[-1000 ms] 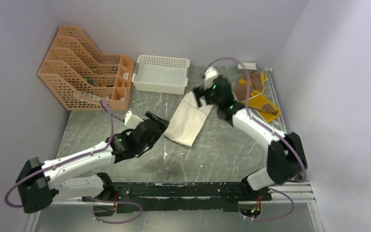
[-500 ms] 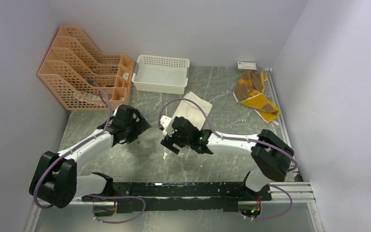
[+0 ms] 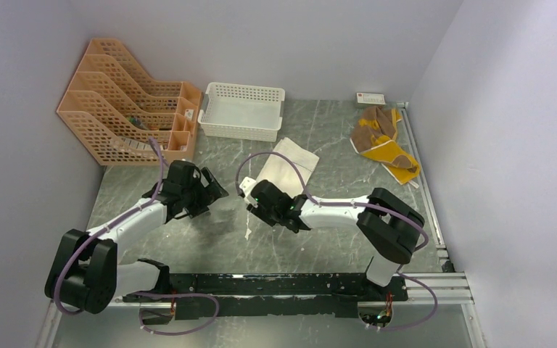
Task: Roll the towels
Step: Roll the towel at the center of the board.
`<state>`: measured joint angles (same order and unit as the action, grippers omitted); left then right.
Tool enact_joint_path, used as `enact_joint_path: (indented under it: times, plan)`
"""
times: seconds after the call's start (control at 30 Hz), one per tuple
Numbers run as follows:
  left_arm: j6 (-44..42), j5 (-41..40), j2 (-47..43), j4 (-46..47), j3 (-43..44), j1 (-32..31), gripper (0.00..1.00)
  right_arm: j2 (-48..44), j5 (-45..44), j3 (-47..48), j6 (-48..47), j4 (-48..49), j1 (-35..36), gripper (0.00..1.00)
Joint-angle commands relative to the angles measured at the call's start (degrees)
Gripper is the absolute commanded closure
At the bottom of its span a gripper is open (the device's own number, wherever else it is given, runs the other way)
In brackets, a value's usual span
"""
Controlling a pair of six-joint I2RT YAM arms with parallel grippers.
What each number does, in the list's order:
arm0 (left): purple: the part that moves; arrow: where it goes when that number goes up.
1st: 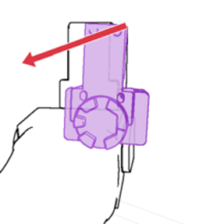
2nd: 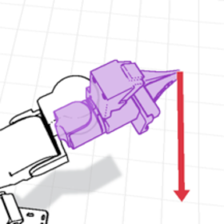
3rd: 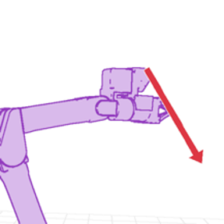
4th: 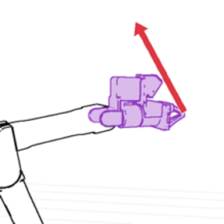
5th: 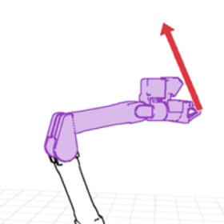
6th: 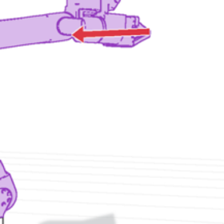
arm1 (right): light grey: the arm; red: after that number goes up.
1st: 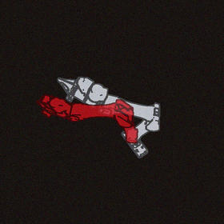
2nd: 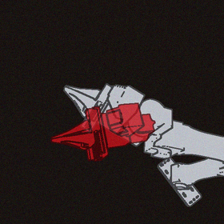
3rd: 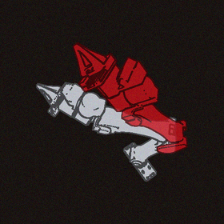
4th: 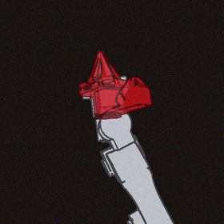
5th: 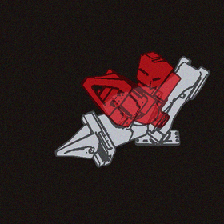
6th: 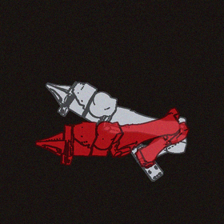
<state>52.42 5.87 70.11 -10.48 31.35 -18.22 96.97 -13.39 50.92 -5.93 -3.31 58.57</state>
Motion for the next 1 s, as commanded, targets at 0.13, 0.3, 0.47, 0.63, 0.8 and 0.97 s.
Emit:
enact_joint_path:
  times: [0.13, 0.3, 0.47, 0.63, 0.8, 0.97]
  plan:
    - [-3.29, 3.77, 1.59, 2.81, 0.58, 0.82, 0.01, 3.73, 3.18, 2.7, 0.62, -3.0, 0.26, 0.94]
    - [-4.0, 7.36, 3.42, 6.56, 0.4, 0.82, 0.03, 4.62, 11.53, 4.28, 1.86, -3.71, -2.35, 1.0]
    - [-4.23, 12.74, 4.53, 13.41, -0.58, 0.82, 0.0, 2.21, 27.9, 5.09, 7.03, -2.63, -10.79, 1.0]
    - [-3.57, 14.57, 6.52, 16.53, 0.14, 0.82, 0.0, 3.93, 48.7, 6.09, 13.4, -1.97, -20.14, 1.0]
    - [-2.19, 16.63, 8.68, 19.82, 1.33, 0.67, 0.0, 7.05, 59.39, 7.4, 18.78, -0.06, -24.99, 1.0]
    - [-1.86, 16.23, 10.83, 20.89, 3.9, -1.07, 0.0, 9.09, 66.6, 6.78, 24.07, 4.36, -29.63, 1.0]
